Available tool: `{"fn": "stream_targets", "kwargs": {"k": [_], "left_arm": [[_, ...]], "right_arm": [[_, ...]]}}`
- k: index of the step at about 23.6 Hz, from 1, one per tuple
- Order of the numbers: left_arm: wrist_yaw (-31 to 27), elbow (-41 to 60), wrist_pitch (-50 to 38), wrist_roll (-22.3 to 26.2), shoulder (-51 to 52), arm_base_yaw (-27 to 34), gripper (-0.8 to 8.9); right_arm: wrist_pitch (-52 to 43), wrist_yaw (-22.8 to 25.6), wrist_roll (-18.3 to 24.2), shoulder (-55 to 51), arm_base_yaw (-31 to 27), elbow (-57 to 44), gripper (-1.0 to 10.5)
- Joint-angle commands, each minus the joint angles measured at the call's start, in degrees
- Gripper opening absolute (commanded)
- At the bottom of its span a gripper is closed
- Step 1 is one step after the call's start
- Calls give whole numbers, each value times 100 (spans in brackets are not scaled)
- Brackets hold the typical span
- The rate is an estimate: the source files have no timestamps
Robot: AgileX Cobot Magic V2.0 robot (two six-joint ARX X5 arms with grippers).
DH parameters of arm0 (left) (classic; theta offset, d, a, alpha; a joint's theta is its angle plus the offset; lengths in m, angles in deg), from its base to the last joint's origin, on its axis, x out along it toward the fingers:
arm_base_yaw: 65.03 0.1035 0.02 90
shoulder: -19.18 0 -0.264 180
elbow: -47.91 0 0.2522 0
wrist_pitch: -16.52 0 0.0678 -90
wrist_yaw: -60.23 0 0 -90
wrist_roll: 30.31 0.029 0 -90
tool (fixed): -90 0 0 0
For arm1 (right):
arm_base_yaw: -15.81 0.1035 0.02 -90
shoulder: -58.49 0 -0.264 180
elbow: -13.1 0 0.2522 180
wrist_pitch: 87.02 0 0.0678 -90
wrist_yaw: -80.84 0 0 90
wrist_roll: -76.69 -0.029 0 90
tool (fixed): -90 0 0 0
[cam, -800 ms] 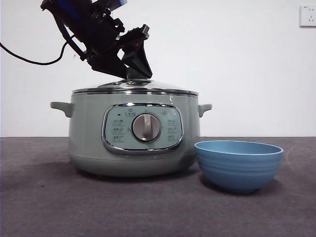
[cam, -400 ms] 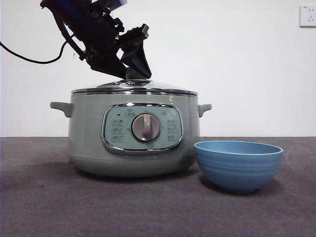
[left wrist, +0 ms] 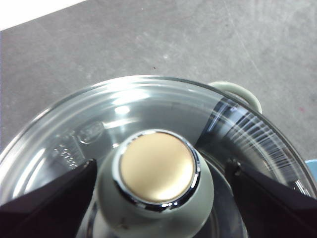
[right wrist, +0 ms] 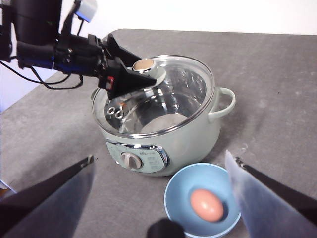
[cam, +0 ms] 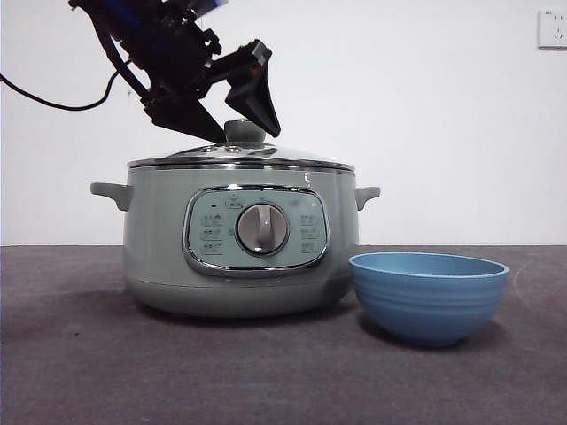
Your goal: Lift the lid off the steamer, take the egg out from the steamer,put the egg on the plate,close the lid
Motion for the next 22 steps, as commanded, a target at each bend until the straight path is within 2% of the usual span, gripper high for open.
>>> {"fn": "stream_targets", "kwargs": {"k": [1, 7, 14, 22], "left_arm": [[-2, 31, -22, 44, 221, -4, 444], [11, 31, 400, 44, 778, -7, 444], [205, 31, 2059, 42, 1919, -11, 444], [761, 31, 3862, 17, 3241, -15, 440]], "right_arm": [[20, -2, -55, -4, 13, 7, 445], [39, -15, -55, -4, 13, 7, 445], [310, -57, -28, -4, 13, 7, 445], [669, -623, -31, -4, 13, 7, 441]]}}
